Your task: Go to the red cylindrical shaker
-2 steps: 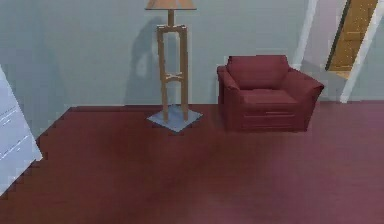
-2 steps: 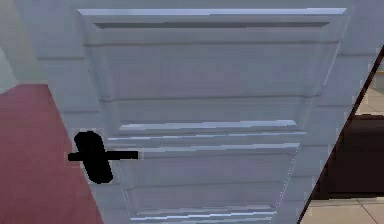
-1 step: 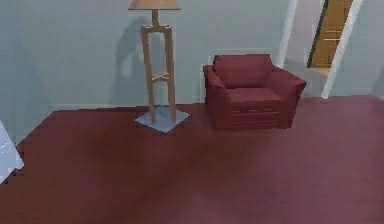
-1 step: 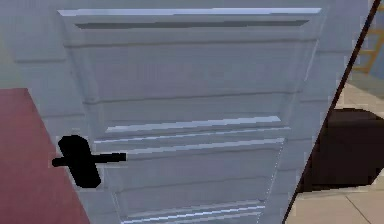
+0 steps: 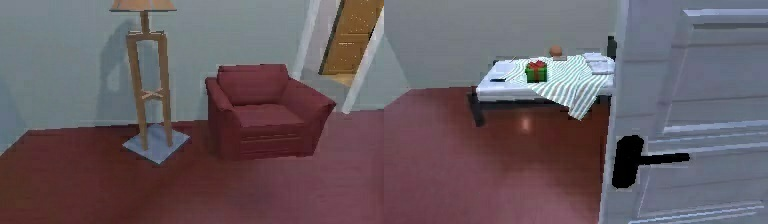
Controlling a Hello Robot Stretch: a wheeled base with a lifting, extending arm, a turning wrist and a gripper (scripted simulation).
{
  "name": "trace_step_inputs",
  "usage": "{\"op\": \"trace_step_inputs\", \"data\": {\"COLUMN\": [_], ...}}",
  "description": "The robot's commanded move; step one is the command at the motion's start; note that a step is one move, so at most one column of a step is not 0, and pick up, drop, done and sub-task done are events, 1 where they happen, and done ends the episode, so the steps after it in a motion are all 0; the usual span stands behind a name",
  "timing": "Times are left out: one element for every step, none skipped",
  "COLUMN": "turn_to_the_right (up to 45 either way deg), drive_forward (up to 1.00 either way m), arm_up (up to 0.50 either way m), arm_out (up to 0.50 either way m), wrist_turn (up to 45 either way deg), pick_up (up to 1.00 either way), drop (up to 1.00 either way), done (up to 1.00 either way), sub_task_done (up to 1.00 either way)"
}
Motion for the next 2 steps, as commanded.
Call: {"op": "trace_step_inputs", "data": {"turn_to_the_right": [33.0, 0.0], "drive_forward": [0.00, 0.35], "arm_up": [0.00, 0.00], "arm_out": [0.00, 0.00], "wrist_turn": [0.0, 0.0], "pick_up": [0.00, 0.00], "drop": [0.00, 0.00], "done": [0.00, 0.00], "sub_task_done": [0.00, 0.00]}}
